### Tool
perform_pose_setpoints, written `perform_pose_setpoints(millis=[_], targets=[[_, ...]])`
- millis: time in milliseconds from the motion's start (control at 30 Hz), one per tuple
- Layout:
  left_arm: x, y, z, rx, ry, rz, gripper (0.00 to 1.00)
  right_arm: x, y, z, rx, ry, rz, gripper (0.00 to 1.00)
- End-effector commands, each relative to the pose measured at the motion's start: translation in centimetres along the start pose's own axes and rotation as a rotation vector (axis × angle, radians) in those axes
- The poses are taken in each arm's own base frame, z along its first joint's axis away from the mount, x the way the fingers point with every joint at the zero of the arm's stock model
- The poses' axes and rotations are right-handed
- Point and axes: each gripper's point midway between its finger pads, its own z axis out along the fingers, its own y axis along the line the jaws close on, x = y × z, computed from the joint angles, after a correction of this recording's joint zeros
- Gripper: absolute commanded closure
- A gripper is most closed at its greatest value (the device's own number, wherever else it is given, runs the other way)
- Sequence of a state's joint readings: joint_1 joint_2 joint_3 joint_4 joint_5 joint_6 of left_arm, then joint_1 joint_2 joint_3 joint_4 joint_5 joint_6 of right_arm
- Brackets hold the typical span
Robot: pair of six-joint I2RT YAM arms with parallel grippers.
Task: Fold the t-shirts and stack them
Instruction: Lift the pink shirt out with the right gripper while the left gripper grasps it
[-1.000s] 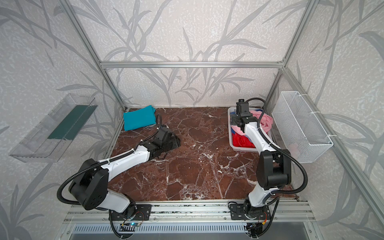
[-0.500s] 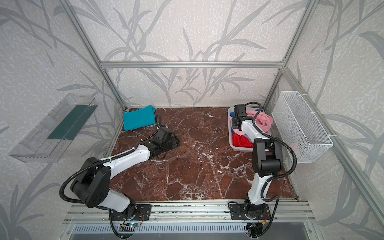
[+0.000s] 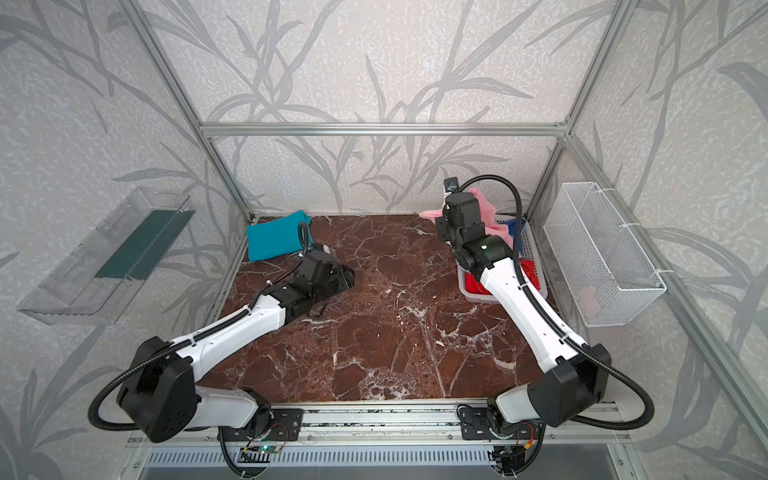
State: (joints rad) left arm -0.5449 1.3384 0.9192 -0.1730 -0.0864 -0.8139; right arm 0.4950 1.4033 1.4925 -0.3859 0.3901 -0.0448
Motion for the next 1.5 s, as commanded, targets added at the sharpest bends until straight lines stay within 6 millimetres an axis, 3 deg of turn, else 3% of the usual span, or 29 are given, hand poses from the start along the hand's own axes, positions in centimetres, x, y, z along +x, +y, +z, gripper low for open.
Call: perform_pose_setpoints(millis=[0, 67, 167, 300, 467, 500, 533, 567, 600, 700, 800, 933, 1067, 1167, 1267, 1367, 1467], targets=[[-0.9, 1.5, -1.7, -0.058, -0.053, 0.021, 0.36, -3.9, 4.5, -3.9, -0.122, -0.123, -0.068, 1.00], [-1.2, 1.7, -2.5, -0.059, -0.073, 0.019, 0.32, -4.1, 7.4, -4.9, -0.208, -0.129, -0.069, 1.00], [-1.2, 1.9, -3.1, -0.052, -0.082, 0.012, 0.29, -2.7, 9.9, -4.4, -0.268, -0.090, -0.060, 1.00], [-0.4, 2.4, -3.1, -0.053, -0.065, -0.001, 0.29, -0.1, 10.8, -2.7, -0.267, -0.017, -0.064, 1.00], [-0.1, 2.5, -2.9, -0.046, -0.053, 0.006, 0.28, 0.3, 10.9, -2.7, -0.282, -0.011, -0.072, 1.00], [-0.1, 2.1, -2.7, -0.034, -0.047, 0.011, 0.26, 0.6, 11.6, -2.9, -0.324, -0.004, -0.086, 0.93], [-0.1, 1.8, -2.5, -0.025, -0.043, 0.011, 0.18, 1.0, 12.4, -3.1, -0.372, 0.005, -0.098, 0.78], [-0.2, 1.3, -2.2, -0.015, -0.037, 0.014, 0.01, 1.7, 13.2, -3.3, -0.417, 0.024, -0.097, 0.54], [-0.3, 0.9, -1.9, -0.005, -0.030, 0.017, 0.01, 2.4, 13.7, -3.3, -0.444, 0.047, -0.086, 0.37], [-0.5, -0.3, -0.7, 0.013, -0.008, 0.021, 0.01, 4.4, 13.8, -3.5, -0.457, 0.101, -0.057, 0.20], [-0.6, -1.9, 0.5, 0.045, 0.020, 0.038, 0.01, 6.1, 12.3, -3.9, -0.418, 0.143, -0.027, 0.03], [0.3, -4.0, 2.6, 0.059, 0.090, 0.107, 0.01, 9.4, 8.3, -4.0, -0.341, 0.235, 0.082, 0.01], [3.2, -5.8, 5.7, 0.056, 0.200, 0.166, 0.02, 13.6, 2.8, -3.8, -0.224, 0.346, 0.227, 0.01], [5.4, -7.2, 7.9, 0.056, 0.260, 0.209, 0.01, 16.6, -0.7, -3.6, -0.136, 0.429, 0.320, 0.04], [7.6, -9.7, 9.5, 0.074, 0.314, 0.276, 0.01, 18.8, -2.9, -3.3, -0.093, 0.486, 0.403, 0.11], [9.4, -12.0, 10.8, 0.104, 0.369, 0.317, 0.02, 19.9, -4.0, -2.8, -0.071, 0.511, 0.436, 0.26], [10.8, -12.6, 12.4, 0.116, 0.406, 0.314, 0.06, 20.4, -4.3, -1.8, -0.059, 0.524, 0.442, 0.36]])
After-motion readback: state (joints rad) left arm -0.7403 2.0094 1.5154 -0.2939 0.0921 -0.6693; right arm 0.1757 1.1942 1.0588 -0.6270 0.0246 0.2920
